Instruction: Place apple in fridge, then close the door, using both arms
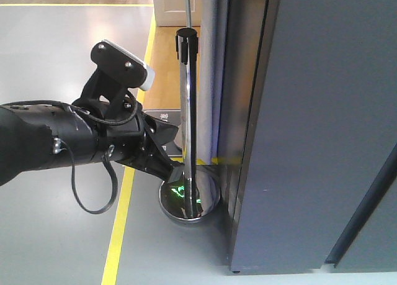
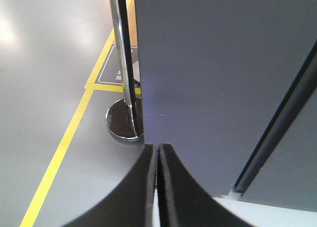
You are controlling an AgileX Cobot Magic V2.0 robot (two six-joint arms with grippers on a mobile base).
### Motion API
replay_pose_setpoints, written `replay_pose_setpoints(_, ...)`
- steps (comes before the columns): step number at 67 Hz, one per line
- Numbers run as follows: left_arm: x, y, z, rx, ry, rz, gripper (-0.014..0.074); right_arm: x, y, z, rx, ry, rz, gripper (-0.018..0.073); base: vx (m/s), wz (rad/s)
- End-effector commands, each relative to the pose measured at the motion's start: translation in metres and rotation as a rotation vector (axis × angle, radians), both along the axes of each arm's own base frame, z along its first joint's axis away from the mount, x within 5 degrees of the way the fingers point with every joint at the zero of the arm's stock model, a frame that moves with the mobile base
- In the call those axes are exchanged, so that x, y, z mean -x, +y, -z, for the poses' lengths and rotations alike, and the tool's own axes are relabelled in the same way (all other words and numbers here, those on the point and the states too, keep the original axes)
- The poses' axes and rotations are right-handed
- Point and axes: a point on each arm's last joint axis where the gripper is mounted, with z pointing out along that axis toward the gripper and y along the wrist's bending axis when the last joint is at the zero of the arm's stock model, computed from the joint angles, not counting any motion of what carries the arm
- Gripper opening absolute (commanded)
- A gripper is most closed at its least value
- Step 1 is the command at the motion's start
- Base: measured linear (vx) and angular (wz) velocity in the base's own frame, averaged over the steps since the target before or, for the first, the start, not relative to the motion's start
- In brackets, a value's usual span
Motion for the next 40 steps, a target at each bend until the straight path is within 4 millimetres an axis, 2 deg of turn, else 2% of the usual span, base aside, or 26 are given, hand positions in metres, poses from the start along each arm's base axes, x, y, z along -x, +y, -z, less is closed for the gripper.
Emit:
replay_pose_setpoints(1, 0.0013, 0.0028, -0.0214, 0.081, -0.080, -0.022, -0.0006, -0.0022, -0.0008, -0.0111, 0.006, -0.071, 0.006, -0.0002, 0.00, 0.00)
replay_pose_setpoints(40, 0.0013, 0.0028, -0.0214, 0.081, -0.080, -0.022, -0.0006, -0.0020, -0.0007, -0.0108, 0.005, -0.068, 0.006, -0.0002, 0.00, 0.00)
